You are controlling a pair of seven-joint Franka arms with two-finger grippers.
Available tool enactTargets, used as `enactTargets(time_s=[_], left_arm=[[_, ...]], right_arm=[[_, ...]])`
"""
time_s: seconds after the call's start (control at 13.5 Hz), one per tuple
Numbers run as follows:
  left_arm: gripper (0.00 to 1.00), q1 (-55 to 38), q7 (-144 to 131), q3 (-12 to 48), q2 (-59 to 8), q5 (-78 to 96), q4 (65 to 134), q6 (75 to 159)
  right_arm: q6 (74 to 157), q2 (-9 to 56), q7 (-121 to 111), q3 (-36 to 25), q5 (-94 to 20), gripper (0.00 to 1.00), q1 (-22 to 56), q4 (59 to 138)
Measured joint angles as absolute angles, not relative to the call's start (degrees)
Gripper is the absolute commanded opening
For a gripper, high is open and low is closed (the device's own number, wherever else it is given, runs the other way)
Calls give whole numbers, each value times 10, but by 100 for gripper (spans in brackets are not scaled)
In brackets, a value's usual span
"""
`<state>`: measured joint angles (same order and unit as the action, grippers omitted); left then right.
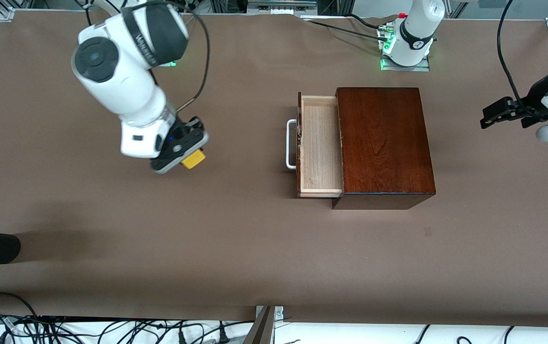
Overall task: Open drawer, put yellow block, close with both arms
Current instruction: 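Carry the yellow cube with the right gripper over the open drawer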
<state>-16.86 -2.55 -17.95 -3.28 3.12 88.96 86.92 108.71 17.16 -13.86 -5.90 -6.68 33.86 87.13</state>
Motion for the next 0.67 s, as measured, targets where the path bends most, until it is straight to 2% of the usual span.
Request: enactTargets(time_s=[0.22,0.67], left_arm=[[100,-163,-22,-180,-33,32,890,869],[100,-138,-21,-181,-33,32,890,871]], right_arm=[[1053,207,-131,-58,-67,4,386,817],[1051,263,-111,-57,-64,4,456,746]])
